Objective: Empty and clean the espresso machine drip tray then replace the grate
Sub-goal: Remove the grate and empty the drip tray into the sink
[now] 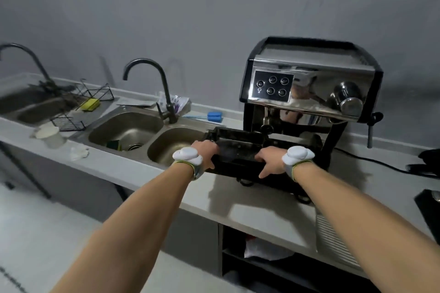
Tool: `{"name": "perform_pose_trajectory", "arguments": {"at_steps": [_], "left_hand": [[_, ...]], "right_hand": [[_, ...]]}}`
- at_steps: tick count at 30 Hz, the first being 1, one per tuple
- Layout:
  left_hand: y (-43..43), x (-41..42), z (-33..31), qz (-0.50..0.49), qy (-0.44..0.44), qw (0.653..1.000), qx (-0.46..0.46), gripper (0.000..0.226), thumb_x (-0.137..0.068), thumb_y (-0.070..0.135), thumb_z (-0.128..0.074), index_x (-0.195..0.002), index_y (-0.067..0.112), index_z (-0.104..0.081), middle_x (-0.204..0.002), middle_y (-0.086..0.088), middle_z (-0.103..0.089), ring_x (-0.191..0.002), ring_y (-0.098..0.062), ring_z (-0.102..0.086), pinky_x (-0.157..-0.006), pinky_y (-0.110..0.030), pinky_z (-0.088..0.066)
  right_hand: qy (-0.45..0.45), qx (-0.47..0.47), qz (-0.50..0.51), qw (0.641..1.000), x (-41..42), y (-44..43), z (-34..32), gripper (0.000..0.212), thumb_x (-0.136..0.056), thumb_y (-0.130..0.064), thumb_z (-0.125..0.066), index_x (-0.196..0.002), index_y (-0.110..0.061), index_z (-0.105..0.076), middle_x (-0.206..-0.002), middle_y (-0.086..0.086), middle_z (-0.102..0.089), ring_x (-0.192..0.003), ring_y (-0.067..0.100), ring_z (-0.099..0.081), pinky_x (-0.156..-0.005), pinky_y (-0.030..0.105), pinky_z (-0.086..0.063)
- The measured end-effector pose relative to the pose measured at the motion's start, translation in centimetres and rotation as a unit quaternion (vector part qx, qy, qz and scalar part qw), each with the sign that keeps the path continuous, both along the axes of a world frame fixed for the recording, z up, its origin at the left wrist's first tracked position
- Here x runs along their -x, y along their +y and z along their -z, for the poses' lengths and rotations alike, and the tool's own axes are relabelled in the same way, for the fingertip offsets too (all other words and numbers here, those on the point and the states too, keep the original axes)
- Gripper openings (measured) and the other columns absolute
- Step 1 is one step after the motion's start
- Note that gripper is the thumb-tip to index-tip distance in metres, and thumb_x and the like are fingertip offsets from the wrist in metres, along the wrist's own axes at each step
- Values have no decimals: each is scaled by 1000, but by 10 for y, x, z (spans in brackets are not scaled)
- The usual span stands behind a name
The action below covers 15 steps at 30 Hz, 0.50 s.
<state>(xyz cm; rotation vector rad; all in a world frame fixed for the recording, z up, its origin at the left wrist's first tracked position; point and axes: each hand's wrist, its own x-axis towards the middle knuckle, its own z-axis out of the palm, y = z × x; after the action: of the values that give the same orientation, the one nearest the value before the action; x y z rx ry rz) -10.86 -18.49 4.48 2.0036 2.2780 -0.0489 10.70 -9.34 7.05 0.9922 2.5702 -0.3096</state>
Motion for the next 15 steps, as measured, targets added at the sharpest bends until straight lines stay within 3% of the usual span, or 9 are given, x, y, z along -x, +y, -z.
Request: {"name": "perform_pose_trajectory", "arguments": {"at_steps": [2,5,7,11,15], "left_hand": [[-10,16,2,-33,1,999,-4,38,-81,25,-73,-118,21,-66,-112,-11,-68,-97,-35,-67,-78,-37,-55],[-23,39,9,-85,-10,996,-9,37,-82,28,-71,-116,18,-66,-111,-12,-66,-95,-35,-67,-76,-36,-55],[-27,62,17,-117,-30,992,-20,35,-83,30,-70,-116,17,-65,-112,-12,-65,-95,-35,-66,-74,-34,-52],[-25,96,37,-153,-80,984,-37,34,-85,32,-68,-114,16,-63,-116,-11,-63,-102,-33,-63,-77,-34,-48],[-10,115,68,-200,-160,966,-36,34,-90,29,-64,-120,13,-61,-121,-13,-62,-110,-34,-61,-88,-38,-50]], "right_hand": [[9,-16,-21,1000,20,1,-4,38,-84,-28,-71,-117,-9,-65,-114,9,-67,-103,27,-63,-72,26,-44],[34,-46,-51,997,55,7,-1,39,-86,-25,-66,-125,-19,-62,-122,7,-65,-111,27,-61,-88,33,-51],[43,-78,-79,993,87,12,6,44,-87,-33,-63,-129,-23,-56,-125,5,-63,-116,27,-59,-94,39,-46],[55,-161,-117,978,138,27,17,39,-84,-51,-59,-115,-28,-57,-111,2,-67,-108,27,-61,-87,40,-36],[-21,-164,-141,976,187,55,15,38,-80,-51,-61,-114,-34,-59,-113,-3,-67,-112,24,-60,-89,39,-33]]}}
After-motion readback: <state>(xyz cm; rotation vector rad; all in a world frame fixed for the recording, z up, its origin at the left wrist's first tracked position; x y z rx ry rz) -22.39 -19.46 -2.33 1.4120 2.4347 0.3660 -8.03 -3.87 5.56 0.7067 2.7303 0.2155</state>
